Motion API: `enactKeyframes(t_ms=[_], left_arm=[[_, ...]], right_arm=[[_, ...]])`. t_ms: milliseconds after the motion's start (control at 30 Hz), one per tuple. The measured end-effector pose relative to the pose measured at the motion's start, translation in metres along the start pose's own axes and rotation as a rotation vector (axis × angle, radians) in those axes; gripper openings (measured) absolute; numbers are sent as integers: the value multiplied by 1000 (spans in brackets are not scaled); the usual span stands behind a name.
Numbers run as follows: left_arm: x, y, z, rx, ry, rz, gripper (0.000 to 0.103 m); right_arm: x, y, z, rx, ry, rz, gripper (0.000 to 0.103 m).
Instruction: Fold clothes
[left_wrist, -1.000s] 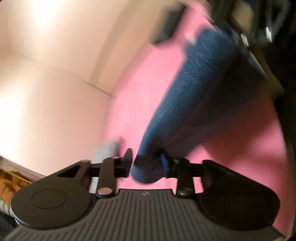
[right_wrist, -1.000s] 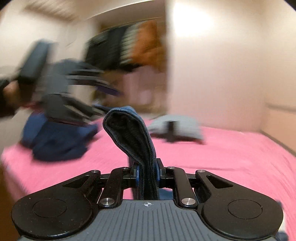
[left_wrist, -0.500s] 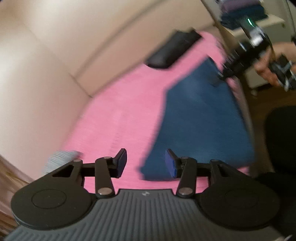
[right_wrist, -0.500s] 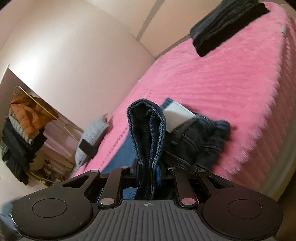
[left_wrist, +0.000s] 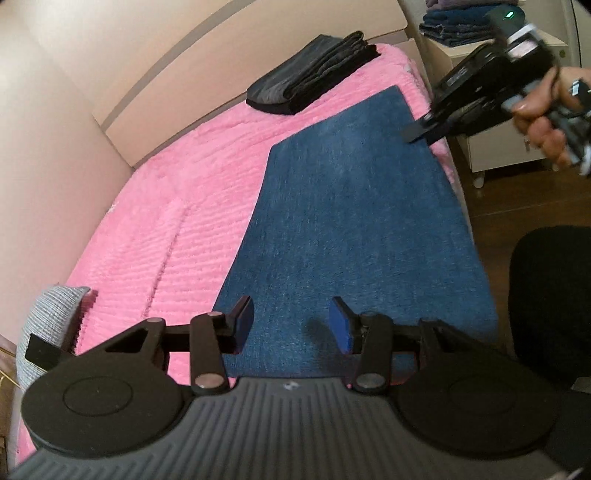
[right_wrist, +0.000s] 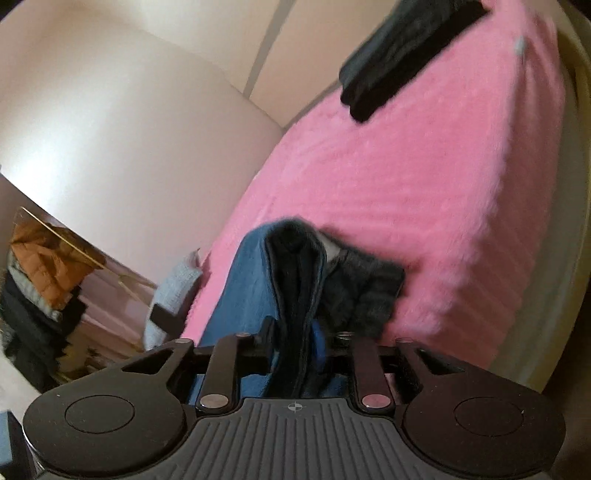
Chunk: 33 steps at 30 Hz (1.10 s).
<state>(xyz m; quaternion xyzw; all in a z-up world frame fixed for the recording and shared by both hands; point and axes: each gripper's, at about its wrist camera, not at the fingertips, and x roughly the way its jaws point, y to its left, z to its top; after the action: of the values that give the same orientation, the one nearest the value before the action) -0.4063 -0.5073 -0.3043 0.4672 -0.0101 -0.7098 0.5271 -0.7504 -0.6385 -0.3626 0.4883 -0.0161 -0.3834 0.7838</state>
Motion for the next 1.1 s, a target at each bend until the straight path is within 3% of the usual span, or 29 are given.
enactKeyframes(t_ms=[100,167,267,333,367,567,833,900,1033,1100], left_arm=[[11,13,-6,-57,15,-2,41],[16,25,-12,-115,29,-10,38],[33,40,-17,-190,47,-29,33],[46,47,-22,-224,67,-37,33],[53,50,-25,-239,78,-41,33],[77,59,-38,-310,101,-73,34],[45,68,-41,-343,57,-26,33],[40,69,-44,-363,54,-34,33],[52,65,-52,-368,96,-51,34],[59,63,-57,-375,108,-61,34]], right_arm=[[-7,21,7,-86,-86,-23,49],[-5,34,14,-166,-95,-45,49],[16,40,20,-276,-45,-101,48],[37,29,18,-289,15,-166,37],[42,28,18,-302,28,-178,37],[38,51,15,-425,24,-153,37],[34,82,10,-588,19,-118,37],[48,82,8,-602,86,-104,37],[96,64,3,-596,284,-175,37],[104,73,8,-610,297,-161,38]])
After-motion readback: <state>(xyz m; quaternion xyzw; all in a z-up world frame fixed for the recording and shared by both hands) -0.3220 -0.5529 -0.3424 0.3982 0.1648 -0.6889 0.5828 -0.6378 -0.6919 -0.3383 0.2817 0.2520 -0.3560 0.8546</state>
